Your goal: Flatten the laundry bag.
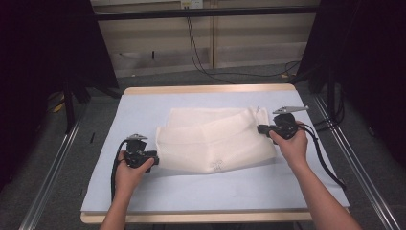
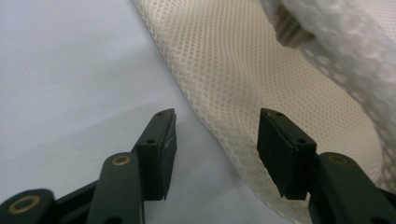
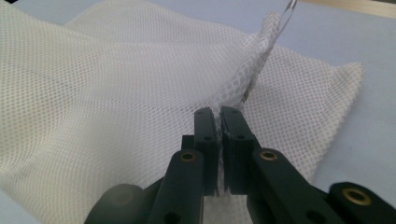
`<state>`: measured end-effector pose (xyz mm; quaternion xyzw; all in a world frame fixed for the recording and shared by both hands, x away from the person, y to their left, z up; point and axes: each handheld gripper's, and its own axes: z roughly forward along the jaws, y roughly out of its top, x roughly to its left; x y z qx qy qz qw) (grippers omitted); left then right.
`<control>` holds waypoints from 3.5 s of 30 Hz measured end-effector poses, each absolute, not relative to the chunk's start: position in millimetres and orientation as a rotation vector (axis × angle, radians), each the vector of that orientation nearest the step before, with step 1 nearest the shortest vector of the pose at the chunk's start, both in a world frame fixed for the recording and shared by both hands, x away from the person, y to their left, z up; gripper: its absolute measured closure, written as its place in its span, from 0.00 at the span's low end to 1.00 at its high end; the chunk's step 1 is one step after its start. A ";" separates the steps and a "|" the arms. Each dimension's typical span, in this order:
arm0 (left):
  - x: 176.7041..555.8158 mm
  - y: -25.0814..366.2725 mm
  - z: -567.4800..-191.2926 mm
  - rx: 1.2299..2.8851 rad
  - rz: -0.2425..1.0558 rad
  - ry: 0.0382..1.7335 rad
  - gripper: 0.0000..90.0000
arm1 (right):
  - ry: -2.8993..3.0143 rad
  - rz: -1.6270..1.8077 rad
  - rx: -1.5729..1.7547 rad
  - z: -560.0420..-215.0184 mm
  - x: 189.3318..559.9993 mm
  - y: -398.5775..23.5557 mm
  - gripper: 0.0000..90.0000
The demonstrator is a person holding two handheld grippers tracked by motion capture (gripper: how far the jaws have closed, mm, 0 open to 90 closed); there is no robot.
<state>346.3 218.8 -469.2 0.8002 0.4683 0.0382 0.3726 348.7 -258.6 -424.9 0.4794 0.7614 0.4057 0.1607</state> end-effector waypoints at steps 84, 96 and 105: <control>403.1 188.7 -465.3 2.069 0.255 1.196 0.96 | 2.064 1.059 1.466 -469.9 354.0 -287.4 0.93; 403.7 197.7 -457.5 2.043 0.228 1.253 0.85 | 2.057 1.043 1.466 -463.6 359.1 -286.7 0.81; 397.0 207.2 -439.6 2.018 0.253 1.275 0.74 | 2.042 1.073 1.450 -454.6 351.3 -288.8 0.86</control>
